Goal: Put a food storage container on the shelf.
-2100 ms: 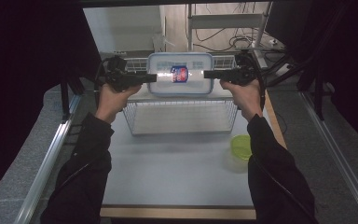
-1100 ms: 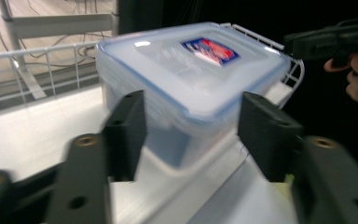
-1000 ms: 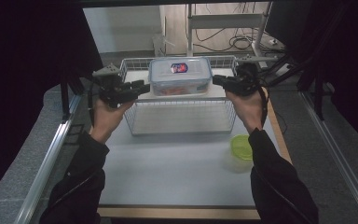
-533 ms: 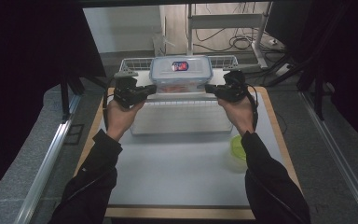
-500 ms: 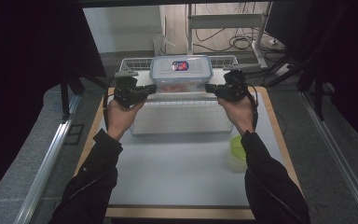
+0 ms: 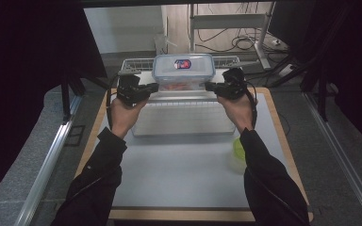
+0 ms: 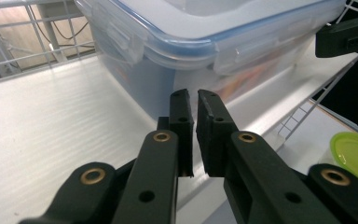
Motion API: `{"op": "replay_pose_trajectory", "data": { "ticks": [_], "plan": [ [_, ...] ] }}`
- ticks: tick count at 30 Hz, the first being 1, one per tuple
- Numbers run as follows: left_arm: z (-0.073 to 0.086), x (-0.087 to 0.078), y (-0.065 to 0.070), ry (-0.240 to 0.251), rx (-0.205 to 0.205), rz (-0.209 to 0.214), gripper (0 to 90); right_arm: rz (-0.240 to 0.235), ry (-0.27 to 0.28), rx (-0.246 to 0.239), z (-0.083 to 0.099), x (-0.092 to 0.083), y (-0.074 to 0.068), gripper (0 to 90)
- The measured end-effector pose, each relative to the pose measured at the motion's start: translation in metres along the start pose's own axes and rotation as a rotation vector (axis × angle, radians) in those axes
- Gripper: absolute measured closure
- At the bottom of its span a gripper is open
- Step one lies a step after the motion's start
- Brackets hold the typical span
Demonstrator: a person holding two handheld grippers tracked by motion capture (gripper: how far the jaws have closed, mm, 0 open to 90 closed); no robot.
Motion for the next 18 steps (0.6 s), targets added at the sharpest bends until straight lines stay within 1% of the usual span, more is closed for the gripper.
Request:
{"op": "replay_pose_trajectory", "data": {
  "ticks": [1,3,8,11,12,13,18],
  "plan": [
    [0.002,-0.002,0.000,-0.001,0.007,0.009,80.6,-0.012,0.005,-0.003,0.001,-0.003,-0.002,89.3],
    [0.004,-0.004,0.002,-0.005,0.013,0.021,78.9,-0.014,0.005,-0.009,0.002,-0.004,-0.003,88.6],
    [0.016,-0.015,0.009,-0.010,0.057,0.038,66.8,-0.027,0.002,-0.027,0.009,-0.009,-0.011,78.3],
    [0.023,-0.021,0.012,-0.017,0.076,0.047,58.4,-0.043,-0.002,-0.033,0.015,-0.012,-0.015,69.5],
    [0.026,-0.022,0.014,-0.019,0.083,0.048,52.5,-0.049,-0.004,-0.041,0.019,-0.014,-0.018,63.2],
    [0.029,-0.024,0.015,-0.023,0.089,0.046,52.5,-0.049,-0.004,-0.041,0.019,-0.014,-0.018,63.2],
    [0.044,-0.032,0.023,-0.031,0.106,0.046,36.7,-0.045,-0.011,-0.070,0.031,-0.019,-0.028,47.9]
  ]
}}
Point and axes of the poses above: each handheld gripper's, and its own axes: x roughly forward along the jaws, z roughly out of its underside, y roughly to its right, the point moved 1 cm from there along x, roughly forward along the jaws, and after that the axes turned 1 degree about -x, right-handed, at the moved point
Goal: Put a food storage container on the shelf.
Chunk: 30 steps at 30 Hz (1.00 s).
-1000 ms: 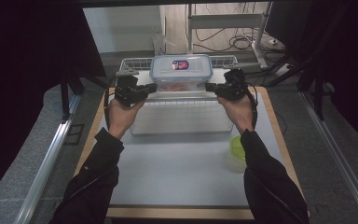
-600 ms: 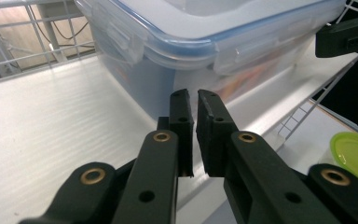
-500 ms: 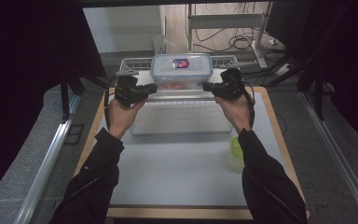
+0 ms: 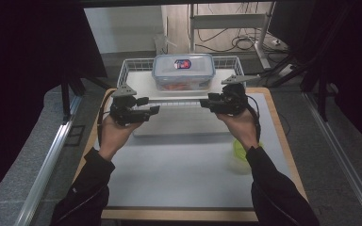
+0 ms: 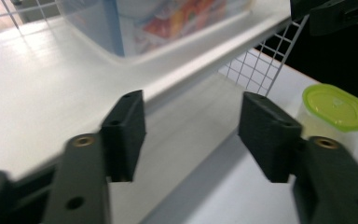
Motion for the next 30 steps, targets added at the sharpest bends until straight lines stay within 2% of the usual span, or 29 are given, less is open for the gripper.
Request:
{"op": "replay_pose_trajectory", "data": {
  "ticks": [2,3,5,11,17,22,26,30],
  "plan": [
    [0.007,-0.003,0.005,0.002,0.019,-0.003,32.2,0.001,-0.003,-0.013,0.004,-0.002,-0.005,43.1],
    [0.010,-0.003,0.008,-0.001,0.033,-0.005,27.0,0.004,-0.012,-0.031,0.009,-0.005,-0.010,38.8],
    [0.016,-0.005,0.012,-0.012,0.053,-0.010,26.0,0.007,-0.016,-0.040,0.011,-0.006,-0.012,37.2],
    [0.031,-0.012,0.025,-0.008,0.064,-0.003,14.9,0.028,-0.020,-0.088,0.028,-0.015,-0.023,25.6],
    [0.046,-0.019,0.039,-0.015,0.070,0.012,7.7,0.044,-0.036,-0.121,0.050,-0.020,-0.030,15.0],
    [0.063,-0.018,0.049,-0.031,0.083,0.018,3.9,0.058,-0.040,-0.117,0.070,-0.025,-0.033,11.0],
    [0.079,-0.017,0.056,-0.020,0.084,0.024,3.1,0.054,-0.042,-0.106,0.086,-0.029,-0.034,8.2],
    [0.093,-0.016,0.061,-0.021,0.110,0.016,2.5,0.055,-0.041,-0.087,0.100,-0.033,-0.035,6.2]
  ]
}}
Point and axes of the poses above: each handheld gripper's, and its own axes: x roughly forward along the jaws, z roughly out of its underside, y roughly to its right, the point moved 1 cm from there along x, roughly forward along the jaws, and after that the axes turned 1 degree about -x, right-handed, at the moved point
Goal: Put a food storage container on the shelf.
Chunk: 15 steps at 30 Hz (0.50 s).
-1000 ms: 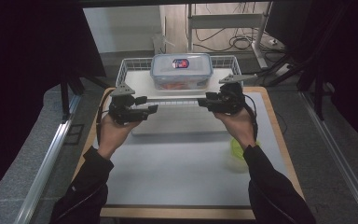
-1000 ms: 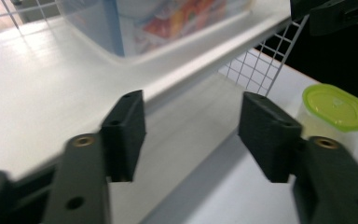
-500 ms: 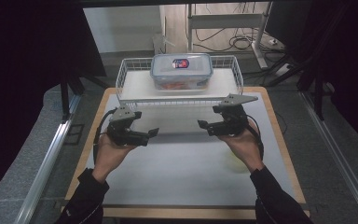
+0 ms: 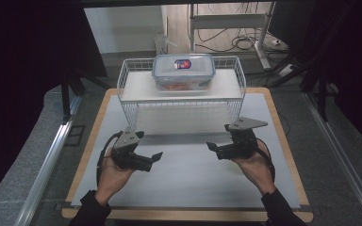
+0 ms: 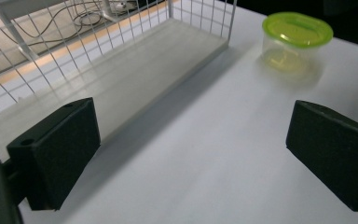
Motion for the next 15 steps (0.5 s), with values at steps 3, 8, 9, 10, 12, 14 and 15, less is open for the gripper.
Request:
{"op": "replay_pose_trajectory", "data": {
  "ticks": [3,8,9,10,12,14,15],
  "plan": [
    [0.011,-0.002,0.006,0.002,0.014,0.003,2.0,0.001,-0.001,0.004,0.010,-0.003,-0.004,4.8],
    [0.031,-0.003,0.015,0.014,-0.003,0.026,1.1,-0.009,-0.002,0.016,0.029,-0.008,-0.012,4.5],
    [0.037,-0.003,0.017,0.003,-0.004,0.025,1.0,-0.009,-0.004,0.020,0.033,-0.009,-0.013,4.4],
    [0.042,-0.002,0.019,-0.006,0.001,0.021,0.8,-0.005,-0.010,0.020,0.038,-0.010,-0.014,4.5],
    [0.051,-0.001,0.022,-0.009,0.016,0.015,0.7,-0.006,-0.022,0.025,0.048,-0.010,-0.018,4.5],
    [0.060,-0.001,0.025,-0.005,0.012,0.016,1.1,-0.006,-0.038,0.021,0.056,-0.009,-0.020,4.5],
    [0.064,0.000,0.025,-0.012,0.015,0.010,1.1,-0.006,-0.045,0.016,0.062,-0.009,-0.021,4.6]
  ]
}}
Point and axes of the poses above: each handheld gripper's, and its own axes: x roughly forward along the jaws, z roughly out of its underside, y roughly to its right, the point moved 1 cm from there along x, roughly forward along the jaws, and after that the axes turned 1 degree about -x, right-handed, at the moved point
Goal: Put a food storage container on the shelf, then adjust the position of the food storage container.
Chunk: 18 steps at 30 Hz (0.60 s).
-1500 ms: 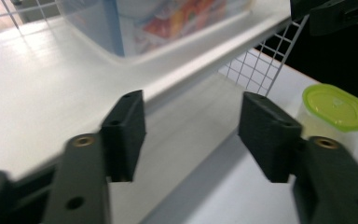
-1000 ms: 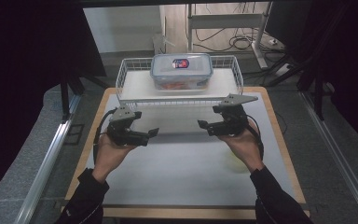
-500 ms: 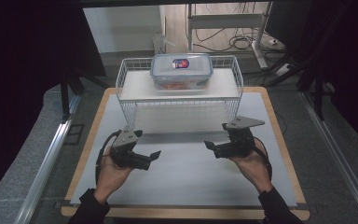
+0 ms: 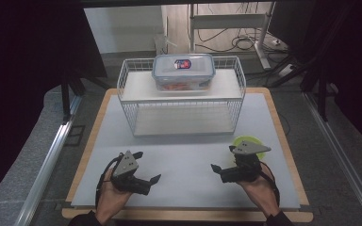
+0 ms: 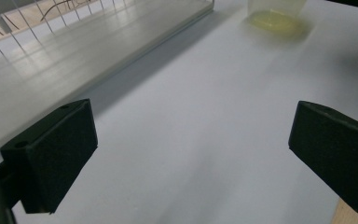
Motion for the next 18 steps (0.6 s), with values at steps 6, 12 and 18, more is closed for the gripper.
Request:
{"op": "replay_pose_trajectory", "data": {
  "ticks": [6,12,18],
  "plan": [
    [0.013,0.002,0.001,-0.061,-0.003,-0.041,1.6,0.019,-0.048,-0.028,0.018,0.005,-0.004,4.6],
    [0.013,0.001,0.000,-0.046,-0.005,-0.056,1.9,0.011,-0.057,0.027,0.019,0.005,0.001,1.0],
    [0.015,0.001,-0.002,-0.042,-0.015,-0.062,2.6,0.010,-0.068,0.091,0.018,0.003,0.009,2.7]
  ]
}}
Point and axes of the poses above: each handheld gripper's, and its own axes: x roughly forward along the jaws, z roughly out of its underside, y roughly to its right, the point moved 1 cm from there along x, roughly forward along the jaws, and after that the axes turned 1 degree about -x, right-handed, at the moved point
